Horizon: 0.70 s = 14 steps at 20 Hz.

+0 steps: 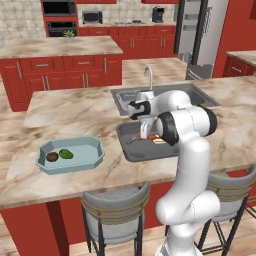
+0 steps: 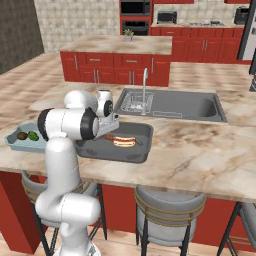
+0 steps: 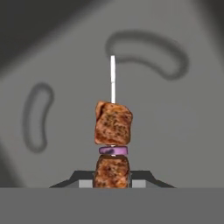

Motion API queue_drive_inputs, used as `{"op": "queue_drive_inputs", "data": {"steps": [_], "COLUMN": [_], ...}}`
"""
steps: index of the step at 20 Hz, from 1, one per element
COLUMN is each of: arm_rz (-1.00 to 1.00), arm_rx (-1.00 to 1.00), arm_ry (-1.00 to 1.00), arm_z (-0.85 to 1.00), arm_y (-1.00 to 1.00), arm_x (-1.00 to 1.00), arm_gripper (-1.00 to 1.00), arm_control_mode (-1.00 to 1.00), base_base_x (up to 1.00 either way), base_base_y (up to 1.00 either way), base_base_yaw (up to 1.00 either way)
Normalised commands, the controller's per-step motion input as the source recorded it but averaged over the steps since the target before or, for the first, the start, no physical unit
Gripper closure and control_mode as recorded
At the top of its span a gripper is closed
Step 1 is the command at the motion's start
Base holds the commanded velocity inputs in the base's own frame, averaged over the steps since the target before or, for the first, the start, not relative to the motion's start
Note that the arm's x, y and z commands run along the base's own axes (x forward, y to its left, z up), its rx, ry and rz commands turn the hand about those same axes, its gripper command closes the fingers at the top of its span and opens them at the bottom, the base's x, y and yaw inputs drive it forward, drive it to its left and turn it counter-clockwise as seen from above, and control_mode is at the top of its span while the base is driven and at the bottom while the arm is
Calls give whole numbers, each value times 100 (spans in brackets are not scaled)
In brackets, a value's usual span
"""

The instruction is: Place the cold items (kiwi and avocado) from the fridge in one tupperware on the dining counter. Place the warm items (kebab skewer and hot dog) in the stove area in another tupperware.

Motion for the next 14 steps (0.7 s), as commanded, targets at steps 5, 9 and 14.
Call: {"op": "queue_drive_inputs", "data": {"steps": [5, 9, 14], "arm_rz": [0, 0, 0], "arm_rx": [0, 0, 0], "arm_ry": [0, 0, 0], "arm_z": [-4, -1, 1], "arm_y": [4, 1, 0], "arm_x": [0, 0, -4], "arm_gripper": [-100, -100, -100], "arm_control_mode": [-100, -100, -100], "base_base_x": [0, 0, 0], "base_base_y": [0, 0, 0], "base_base_yaw": [0, 0, 0]}}
